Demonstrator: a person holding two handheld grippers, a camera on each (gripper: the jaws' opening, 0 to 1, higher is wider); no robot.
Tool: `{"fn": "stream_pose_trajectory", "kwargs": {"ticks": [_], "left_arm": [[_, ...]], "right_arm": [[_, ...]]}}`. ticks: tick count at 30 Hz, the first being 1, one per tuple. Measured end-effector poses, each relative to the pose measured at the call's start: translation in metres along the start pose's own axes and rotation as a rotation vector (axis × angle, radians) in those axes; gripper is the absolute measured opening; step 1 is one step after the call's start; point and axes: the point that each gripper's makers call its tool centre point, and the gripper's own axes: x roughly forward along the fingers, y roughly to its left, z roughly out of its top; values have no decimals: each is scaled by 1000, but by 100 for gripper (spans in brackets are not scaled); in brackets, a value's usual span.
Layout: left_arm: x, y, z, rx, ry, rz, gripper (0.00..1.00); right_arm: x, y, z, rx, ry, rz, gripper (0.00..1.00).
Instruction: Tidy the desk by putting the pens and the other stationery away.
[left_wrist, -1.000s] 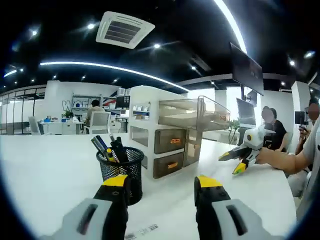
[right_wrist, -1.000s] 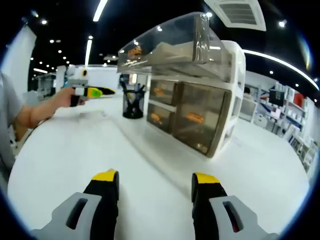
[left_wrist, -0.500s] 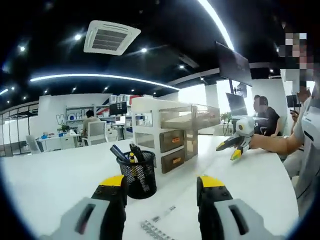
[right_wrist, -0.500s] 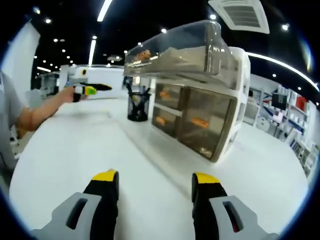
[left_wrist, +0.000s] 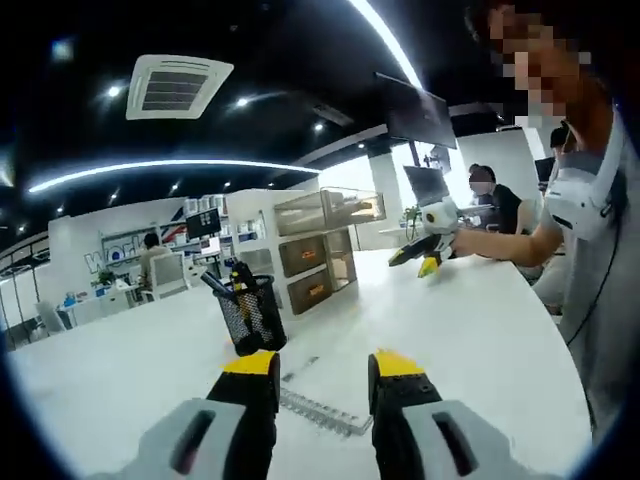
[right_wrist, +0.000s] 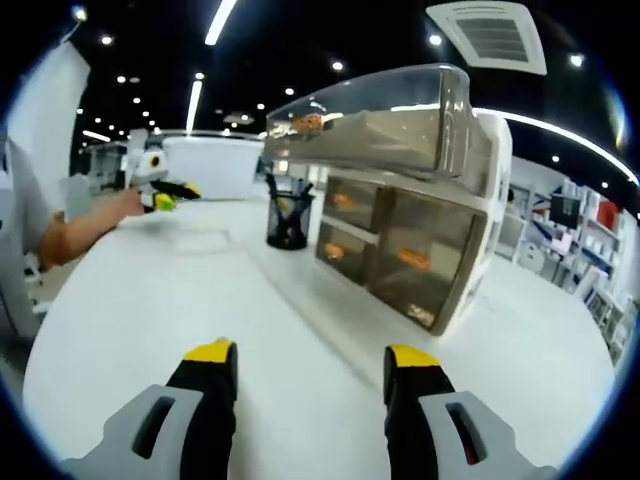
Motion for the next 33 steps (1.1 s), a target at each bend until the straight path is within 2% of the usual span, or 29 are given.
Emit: {"fn": "stream_pose_trajectory", "kwargs": {"ticks": [1,2,3,9,12,17,23,26,31,33], "left_arm": [[-2,11,-3,26,4,52,29],[-3,15,-8,35,21,60,30],[-4,14,-12,29,49,46,31],[-9,3,-18,46,75,2,30],[-8,0,-25,69,112,-1,30],[-4,-6,-43,62,180,-36,30],[-2,-11,-49,45,206,-65,26],[-4,-10,-51,40,216,-62,20],[-8,-5,-54,32,232,-48,20],[-8,-7,-54,24,231,-56,16]], "right_arm": [[0,0,0,0,0,1,55],[0,0,0,0,0,0,55],[1,1,-1,0,2,0,55],[1,2,-2,-2,7,1,55],[1,2,-2,-3,9,3,55],[2,4,-2,-9,10,13,55],[2,4,-1,-10,8,14,55],[2,4,-1,-11,6,16,55],[2,5,0,-11,6,19,55],[2,5,-1,-11,7,20,55]]}}
